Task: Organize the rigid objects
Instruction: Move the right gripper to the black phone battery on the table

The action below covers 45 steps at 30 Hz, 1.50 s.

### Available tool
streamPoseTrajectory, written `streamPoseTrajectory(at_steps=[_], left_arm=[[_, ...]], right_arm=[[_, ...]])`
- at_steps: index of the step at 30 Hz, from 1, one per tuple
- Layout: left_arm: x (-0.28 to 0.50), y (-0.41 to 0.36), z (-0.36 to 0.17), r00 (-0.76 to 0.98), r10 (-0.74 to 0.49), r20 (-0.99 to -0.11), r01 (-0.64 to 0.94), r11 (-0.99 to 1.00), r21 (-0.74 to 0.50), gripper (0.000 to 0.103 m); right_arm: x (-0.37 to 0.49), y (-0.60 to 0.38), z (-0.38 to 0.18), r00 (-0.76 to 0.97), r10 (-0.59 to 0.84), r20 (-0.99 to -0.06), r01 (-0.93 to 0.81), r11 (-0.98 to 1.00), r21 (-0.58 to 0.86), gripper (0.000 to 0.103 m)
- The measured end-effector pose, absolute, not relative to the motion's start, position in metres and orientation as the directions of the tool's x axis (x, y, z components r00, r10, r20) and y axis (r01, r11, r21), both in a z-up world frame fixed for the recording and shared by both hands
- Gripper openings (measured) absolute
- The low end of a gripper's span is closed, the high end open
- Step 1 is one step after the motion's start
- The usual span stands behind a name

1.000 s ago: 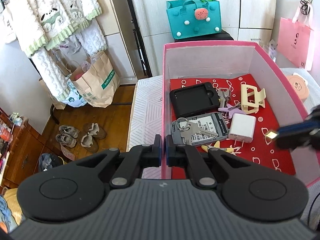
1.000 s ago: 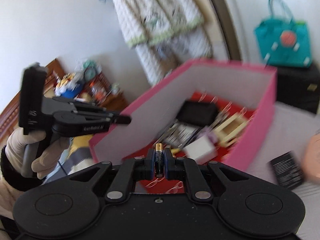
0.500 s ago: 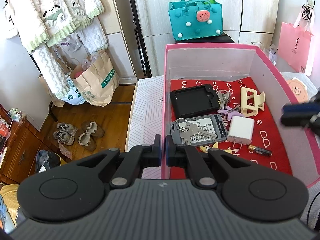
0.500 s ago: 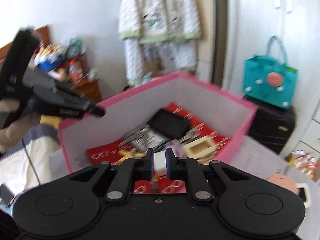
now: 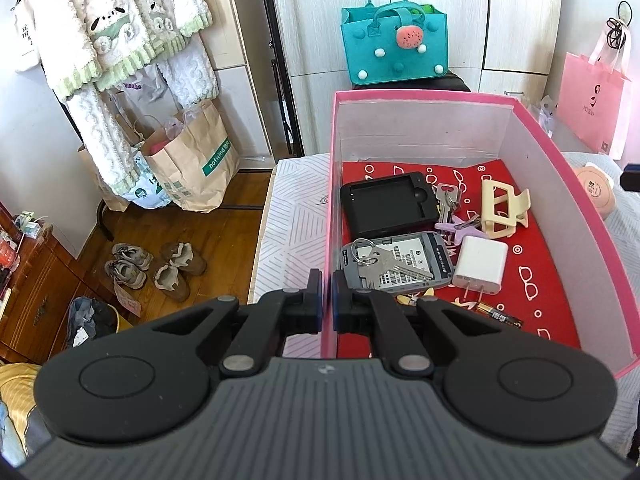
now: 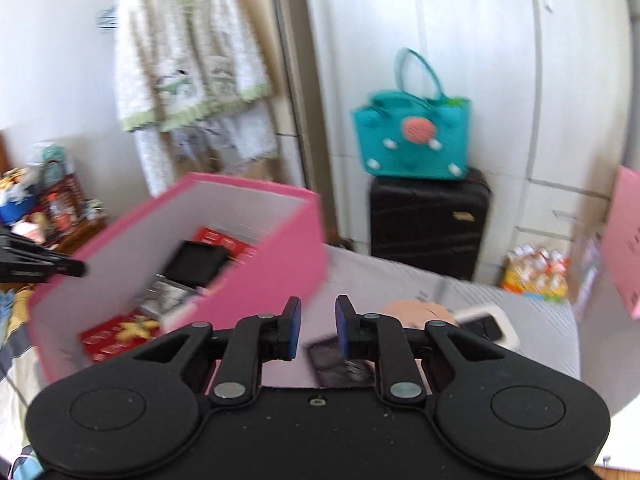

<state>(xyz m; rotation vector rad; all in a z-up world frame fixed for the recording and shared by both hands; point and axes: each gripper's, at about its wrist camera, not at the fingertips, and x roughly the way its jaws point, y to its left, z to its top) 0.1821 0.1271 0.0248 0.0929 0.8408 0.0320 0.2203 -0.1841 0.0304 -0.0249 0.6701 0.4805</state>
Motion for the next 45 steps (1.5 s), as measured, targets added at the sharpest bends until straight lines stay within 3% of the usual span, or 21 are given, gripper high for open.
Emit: streamPoseTrajectory(at_steps=[3,12,19,26,36,37,38,45], left_arm=[[0.182,0.126,0.024,0.668,0.068,-0.741,0.010,0.995,0.100,0.004],[0.182,0.124,0.024,0.666,0.073,-0.743,0.017,0.993,0.113,0.005],[0.180,0.125,0.023,0.667,0.071,-0.742,0.019,0.994,0.112,0.005],[0.180,0.124,0.021,0.665,0.069,-0.744,0.026,0.993,0.116,0.005],[0.178,0.126,0.021,0.674,0.056,-0.737,0.028,0.994,0.101,0.005],[0.178,0.126,0.020,0.676,0.056,-0.735,0.029,0.994,0.103,0.005],[0.177,0.126,0.020,0.675,0.055,-0.736,0.030,0.994,0.102,0.005],[0.179,0.127,0.021,0.673,0.054,-0.737,0.027,0.995,0.098,0.005]], right_arm=[[0.228,-0.189,0.011,0.668,0.401,-0.627,-0.434,0.894,0.110,0.033],[0.244,-0.171,-0.037,0.591,0.431,-0.682,-0.500,0.859,0.109,0.034],[0.245,-0.157,-0.052,0.597,0.417,-0.686,-0.535,0.844,0.048,0.053],[0.249,-0.145,-0.054,0.621,0.400,-0.674,-0.549,0.836,-0.010,0.062],[0.246,-0.139,-0.058,0.643,0.357,-0.677,-0.509,0.860,-0.029,0.068],[0.246,-0.142,-0.058,0.630,0.362,-0.687,-0.497,0.868,0.002,0.065],[0.246,-0.146,-0.057,0.613,0.375,-0.695,-0.488,0.872,0.041,0.054],[0.230,-0.154,-0.057,0.615,0.342,-0.711,-0.446,0.894,0.044,0.054]])
